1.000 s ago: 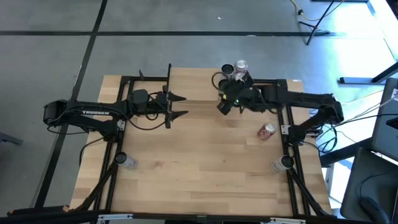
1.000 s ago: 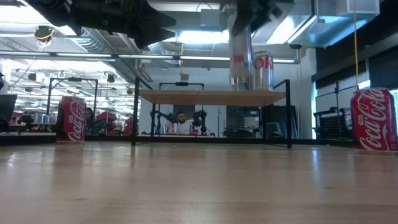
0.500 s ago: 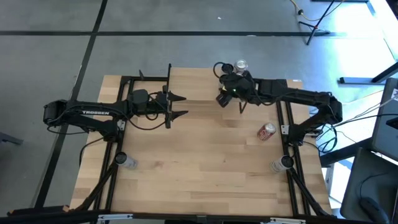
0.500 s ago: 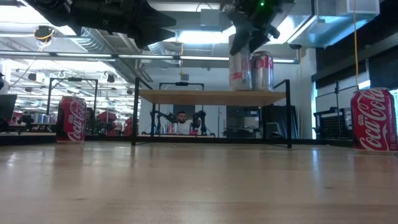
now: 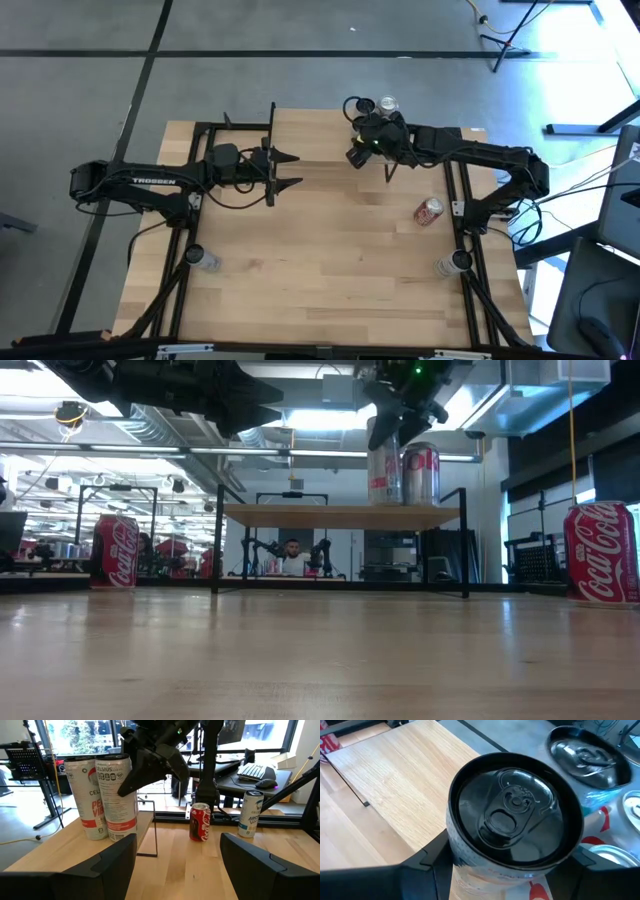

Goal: Place canned beverage on shelf
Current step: Put the white-pink soda can on the shelf aligned with the other white-pink soda can

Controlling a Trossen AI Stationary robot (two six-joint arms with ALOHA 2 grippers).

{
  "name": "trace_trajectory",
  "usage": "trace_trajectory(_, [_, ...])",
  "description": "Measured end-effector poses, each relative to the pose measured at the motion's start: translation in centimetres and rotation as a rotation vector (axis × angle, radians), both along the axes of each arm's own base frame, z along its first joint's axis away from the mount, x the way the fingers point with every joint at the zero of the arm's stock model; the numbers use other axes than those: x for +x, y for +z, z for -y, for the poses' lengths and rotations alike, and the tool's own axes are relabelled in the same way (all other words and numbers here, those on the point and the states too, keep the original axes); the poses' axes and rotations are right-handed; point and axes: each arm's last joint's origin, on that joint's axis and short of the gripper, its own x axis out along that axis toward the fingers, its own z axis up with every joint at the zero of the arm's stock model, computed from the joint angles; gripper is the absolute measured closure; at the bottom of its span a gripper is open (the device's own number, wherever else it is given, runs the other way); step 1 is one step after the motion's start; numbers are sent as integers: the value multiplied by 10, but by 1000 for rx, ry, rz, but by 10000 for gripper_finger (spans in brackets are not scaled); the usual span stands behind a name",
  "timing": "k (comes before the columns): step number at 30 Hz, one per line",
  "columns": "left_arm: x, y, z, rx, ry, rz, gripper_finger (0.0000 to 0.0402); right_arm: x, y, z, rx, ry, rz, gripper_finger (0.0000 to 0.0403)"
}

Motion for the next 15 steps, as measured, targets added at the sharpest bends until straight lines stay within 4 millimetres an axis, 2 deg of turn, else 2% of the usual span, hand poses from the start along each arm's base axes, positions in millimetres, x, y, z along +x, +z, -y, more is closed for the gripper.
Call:
trace_trajectory(7, [0,0,0,0,0,1,132,2,-3,3,-16,-8,-22,176])
trace_trajectory(15, [0,0,0,0,0,1,132,3,-4,3,-26,-9,-30,101])
